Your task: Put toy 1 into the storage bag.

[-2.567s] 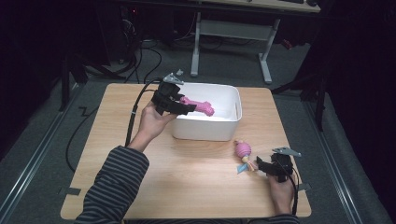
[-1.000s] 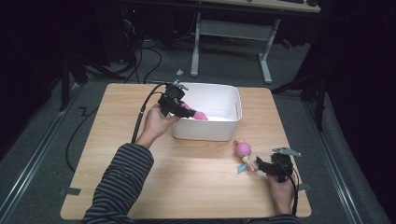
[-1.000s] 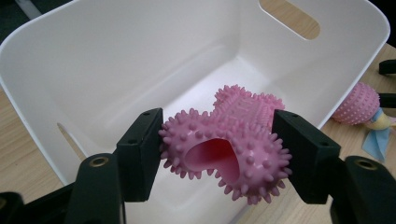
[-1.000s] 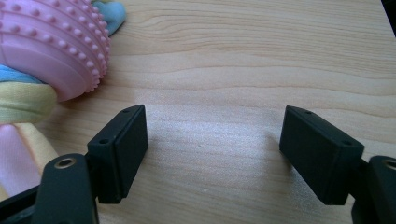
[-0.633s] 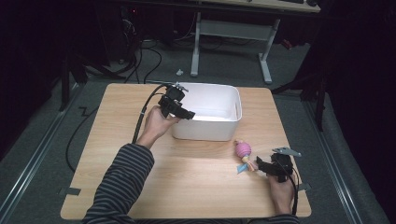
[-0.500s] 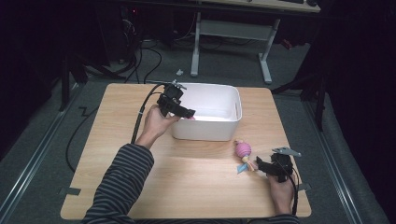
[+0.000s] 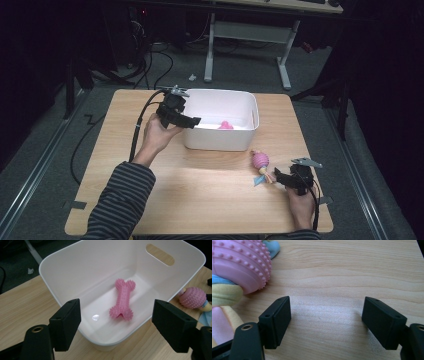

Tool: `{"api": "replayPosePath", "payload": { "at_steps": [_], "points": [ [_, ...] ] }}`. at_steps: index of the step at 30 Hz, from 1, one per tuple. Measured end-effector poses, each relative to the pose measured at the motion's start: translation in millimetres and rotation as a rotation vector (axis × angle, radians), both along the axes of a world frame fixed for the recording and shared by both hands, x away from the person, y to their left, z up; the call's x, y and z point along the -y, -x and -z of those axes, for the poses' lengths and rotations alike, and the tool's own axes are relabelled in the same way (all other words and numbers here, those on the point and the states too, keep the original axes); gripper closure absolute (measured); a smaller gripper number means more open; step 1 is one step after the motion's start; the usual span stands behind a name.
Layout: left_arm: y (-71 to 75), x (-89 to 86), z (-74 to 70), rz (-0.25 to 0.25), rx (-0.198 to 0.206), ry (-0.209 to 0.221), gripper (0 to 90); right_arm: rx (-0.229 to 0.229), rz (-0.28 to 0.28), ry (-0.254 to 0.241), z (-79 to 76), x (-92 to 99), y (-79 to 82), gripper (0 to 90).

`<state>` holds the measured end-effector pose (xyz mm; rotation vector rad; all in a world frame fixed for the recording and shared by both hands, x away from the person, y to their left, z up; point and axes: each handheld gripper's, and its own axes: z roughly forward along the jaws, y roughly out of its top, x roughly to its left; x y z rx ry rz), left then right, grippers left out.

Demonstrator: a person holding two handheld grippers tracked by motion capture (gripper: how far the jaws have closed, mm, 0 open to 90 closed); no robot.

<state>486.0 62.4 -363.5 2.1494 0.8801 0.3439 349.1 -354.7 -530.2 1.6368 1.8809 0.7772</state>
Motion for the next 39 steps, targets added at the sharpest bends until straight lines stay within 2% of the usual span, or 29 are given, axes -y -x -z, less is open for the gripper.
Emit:
{"api": "replayPosePath", "payload": {
  "at_steps": [10,15,23,26,30,39],
  "points": [
    [20.8,-19.4,3.4,-0.022,0.036,0.018,24.3,-0.004,0.000,0.002,-0.2,-0.2,0.0,23.6],
    [27.2,-28.3,7.5,-0.034,0.038,0.015,24.3,-0.004,0.000,0.001,-0.2,-0.2,0.0,23.6],
    [41.4,-47.2,10.3,-0.066,0.044,0.048,24.3,-0.004,0.000,0.002,-0.2,-0.2,-0.1,23.6],
    [47.9,-53.2,9.7,-0.079,0.060,0.035,24.0,-0.003,-0.002,0.002,-0.2,-0.2,0.0,23.6],
    [57.9,-62.0,12.9,-0.088,0.075,0.059,24.4,0.000,-0.002,0.001,0.0,-0.3,0.0,23.6],
    [71.6,-82.4,28.9,-0.129,0.057,0.095,24.6,0.000,-0.002,0.000,0.0,-0.4,0.0,23.6]
  ]
}}
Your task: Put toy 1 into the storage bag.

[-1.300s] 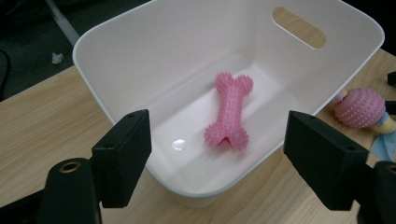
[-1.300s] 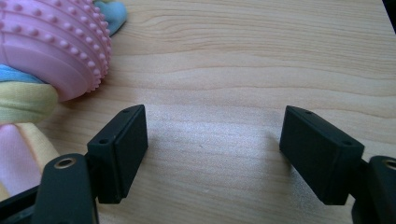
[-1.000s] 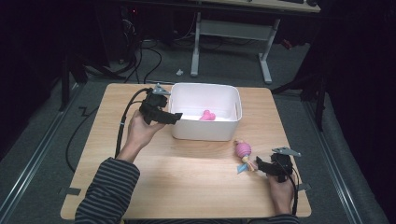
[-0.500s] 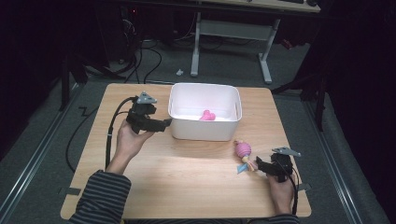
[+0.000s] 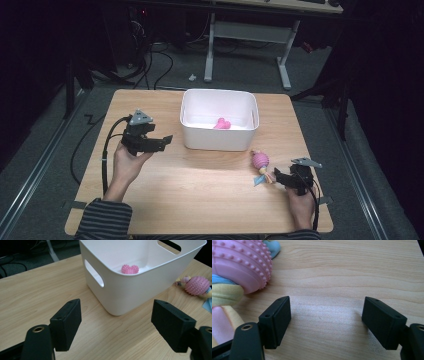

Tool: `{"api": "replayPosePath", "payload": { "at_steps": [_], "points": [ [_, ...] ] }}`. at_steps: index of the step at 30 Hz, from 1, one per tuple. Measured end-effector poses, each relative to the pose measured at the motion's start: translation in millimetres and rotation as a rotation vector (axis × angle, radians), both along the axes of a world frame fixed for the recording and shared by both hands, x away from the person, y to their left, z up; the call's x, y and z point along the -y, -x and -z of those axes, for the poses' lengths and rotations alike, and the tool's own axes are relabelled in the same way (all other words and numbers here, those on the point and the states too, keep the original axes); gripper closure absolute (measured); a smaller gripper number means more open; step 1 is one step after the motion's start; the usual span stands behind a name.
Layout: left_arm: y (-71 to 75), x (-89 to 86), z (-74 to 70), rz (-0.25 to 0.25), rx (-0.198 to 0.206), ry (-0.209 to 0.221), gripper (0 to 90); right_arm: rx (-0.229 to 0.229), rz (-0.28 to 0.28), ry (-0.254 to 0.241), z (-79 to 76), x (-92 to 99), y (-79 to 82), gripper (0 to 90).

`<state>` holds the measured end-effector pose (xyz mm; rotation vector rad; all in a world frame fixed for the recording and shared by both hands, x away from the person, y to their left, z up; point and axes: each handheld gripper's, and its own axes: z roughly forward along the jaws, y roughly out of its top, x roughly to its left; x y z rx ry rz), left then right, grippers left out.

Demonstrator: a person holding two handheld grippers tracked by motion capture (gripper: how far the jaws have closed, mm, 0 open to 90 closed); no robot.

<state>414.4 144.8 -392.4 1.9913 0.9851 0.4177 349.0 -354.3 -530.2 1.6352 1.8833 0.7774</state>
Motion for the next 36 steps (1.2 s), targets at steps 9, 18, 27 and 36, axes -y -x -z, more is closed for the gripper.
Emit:
{"api": "replayPosePath", "payload": {
  "at_steps": [9,18,27,36],
  "points": [
    [12.1,-13.4,20.7,-0.038,0.005,0.015,25.6,0.000,0.000,0.000,0.0,0.0,0.0,23.6],
    [19.3,-18.3,48.5,-0.072,-0.037,0.026,25.7,0.000,-0.001,0.001,0.0,0.1,0.0,23.6],
    [22.2,-17.1,79.7,-0.077,-0.096,0.036,25.6,0.000,0.000,0.000,0.0,0.0,0.0,23.6],
    [19.1,-8.8,102.6,-0.095,-0.127,-0.032,25.7,-0.001,0.000,0.000,-0.1,0.0,0.0,23.6]
  ]
}}
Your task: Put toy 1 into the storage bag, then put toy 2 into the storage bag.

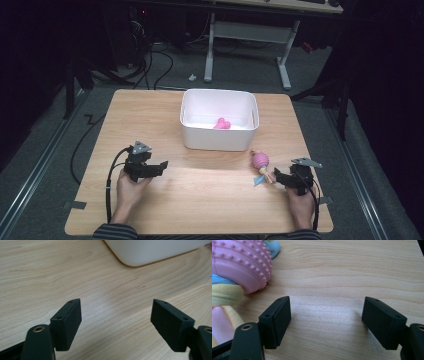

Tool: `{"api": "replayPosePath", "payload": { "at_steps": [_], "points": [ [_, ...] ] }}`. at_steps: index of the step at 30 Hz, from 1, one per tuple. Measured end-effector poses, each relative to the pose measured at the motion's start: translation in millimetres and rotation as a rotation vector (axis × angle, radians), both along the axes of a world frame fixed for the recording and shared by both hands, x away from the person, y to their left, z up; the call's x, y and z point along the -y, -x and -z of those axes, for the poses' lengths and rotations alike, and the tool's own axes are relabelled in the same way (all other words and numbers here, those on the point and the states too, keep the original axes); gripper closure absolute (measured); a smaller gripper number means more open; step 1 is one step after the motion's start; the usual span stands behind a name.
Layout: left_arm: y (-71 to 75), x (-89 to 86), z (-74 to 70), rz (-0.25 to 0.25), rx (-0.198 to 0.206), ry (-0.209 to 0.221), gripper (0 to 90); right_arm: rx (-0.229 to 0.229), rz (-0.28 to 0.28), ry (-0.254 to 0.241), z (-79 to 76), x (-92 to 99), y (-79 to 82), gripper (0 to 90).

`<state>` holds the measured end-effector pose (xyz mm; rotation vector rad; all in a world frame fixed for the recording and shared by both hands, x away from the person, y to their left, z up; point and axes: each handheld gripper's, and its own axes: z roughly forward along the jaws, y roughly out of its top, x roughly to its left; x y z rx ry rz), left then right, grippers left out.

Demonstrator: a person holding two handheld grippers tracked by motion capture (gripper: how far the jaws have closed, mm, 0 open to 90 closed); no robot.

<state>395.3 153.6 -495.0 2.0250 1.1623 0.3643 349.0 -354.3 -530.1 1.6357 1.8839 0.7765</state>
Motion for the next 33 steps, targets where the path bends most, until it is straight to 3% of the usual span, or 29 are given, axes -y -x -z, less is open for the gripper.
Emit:
{"api": "replayPosePath", "payload": {
  "at_steps": [4,8,11,16,22,33],
  "points": [
    [0.8,7.0,7.9,0.008,0.003,-0.045,25.6,-0.002,-0.001,0.001,-0.1,0.0,0.0,23.6],
    [-0.9,8.6,18.1,-0.016,0.004,-0.038,25.4,-0.002,-0.001,0.000,-0.1,0.0,0.0,23.5],
    [-3.5,9.9,25.0,-0.042,0.019,-0.060,25.8,-0.002,-0.001,0.001,-0.1,0.0,0.0,23.5],
    [-7.8,9.2,36.6,-0.078,0.009,-0.064,25.9,-0.002,-0.001,0.001,-0.1,0.0,-0.1,23.5],
    [-8.6,10.9,40.8,-0.078,0.057,-0.092,25.7,-0.002,0.000,0.000,-0.1,0.0,-0.1,23.6],
    [-9.5,10.6,41.0,-0.088,0.057,-0.091,24.0,0.002,0.001,-0.001,0.1,-0.3,-2.2,24.0]
  ]
}}
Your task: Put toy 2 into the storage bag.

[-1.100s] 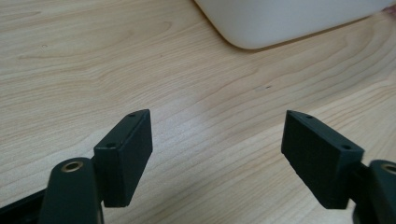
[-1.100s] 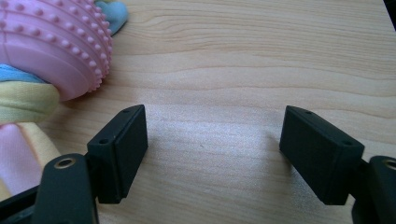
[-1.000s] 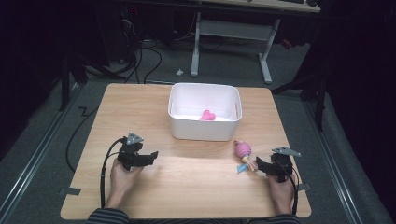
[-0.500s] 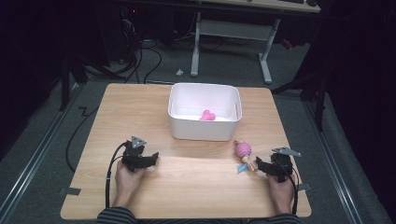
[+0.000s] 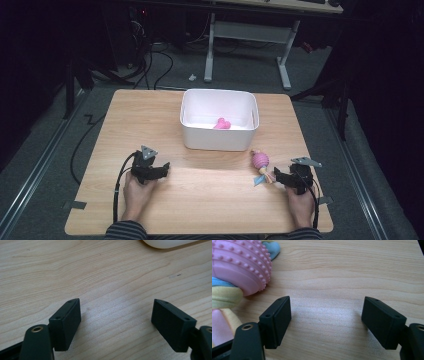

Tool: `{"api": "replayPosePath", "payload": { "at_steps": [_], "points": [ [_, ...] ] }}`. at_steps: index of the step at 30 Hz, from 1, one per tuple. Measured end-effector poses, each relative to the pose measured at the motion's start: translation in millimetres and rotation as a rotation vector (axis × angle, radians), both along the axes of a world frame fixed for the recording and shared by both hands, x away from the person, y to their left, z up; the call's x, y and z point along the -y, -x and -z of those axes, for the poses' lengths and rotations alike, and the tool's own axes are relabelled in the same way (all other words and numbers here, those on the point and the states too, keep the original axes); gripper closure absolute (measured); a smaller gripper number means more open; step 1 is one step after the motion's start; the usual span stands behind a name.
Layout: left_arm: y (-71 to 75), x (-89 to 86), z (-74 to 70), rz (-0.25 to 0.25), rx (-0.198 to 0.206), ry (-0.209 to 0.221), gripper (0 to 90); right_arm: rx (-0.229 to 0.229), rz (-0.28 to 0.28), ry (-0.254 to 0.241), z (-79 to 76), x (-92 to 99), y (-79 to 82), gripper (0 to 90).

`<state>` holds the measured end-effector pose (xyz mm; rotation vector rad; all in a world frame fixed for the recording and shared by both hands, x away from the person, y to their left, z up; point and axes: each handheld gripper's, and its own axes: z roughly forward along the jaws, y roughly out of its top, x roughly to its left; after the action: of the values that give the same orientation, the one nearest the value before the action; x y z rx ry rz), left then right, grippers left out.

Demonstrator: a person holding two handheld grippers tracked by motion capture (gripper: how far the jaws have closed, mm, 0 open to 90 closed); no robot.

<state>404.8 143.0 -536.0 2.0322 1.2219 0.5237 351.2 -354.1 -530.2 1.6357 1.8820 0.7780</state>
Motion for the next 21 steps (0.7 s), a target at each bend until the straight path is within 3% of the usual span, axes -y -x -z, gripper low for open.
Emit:
{"api": "replayPosePath", "payload": {
  "at_steps": [11,14,19,21],
  "points": [
    [0.3,0.2,-0.1,0.001,-0.001,-0.003,23.4,-0.004,0.008,0.004,0.1,0.1,-0.1,21.0],
    [0.5,0.3,-0.2,0.002,-0.002,-0.004,23.4,-0.012,-0.022,0.003,-0.5,3.3,1.8,20.9],
    [0.5,0.3,-0.2,0.002,-0.001,-0.004,23.4,-0.059,-0.024,0.007,-5.9,2.7,1.6,27.3],
    [0.5,0.3,-0.2,0.002,-0.002,-0.004,23.4,-0.053,-0.030,0.014,-8.1,2.0,5.4,27.9]
  ]
}}
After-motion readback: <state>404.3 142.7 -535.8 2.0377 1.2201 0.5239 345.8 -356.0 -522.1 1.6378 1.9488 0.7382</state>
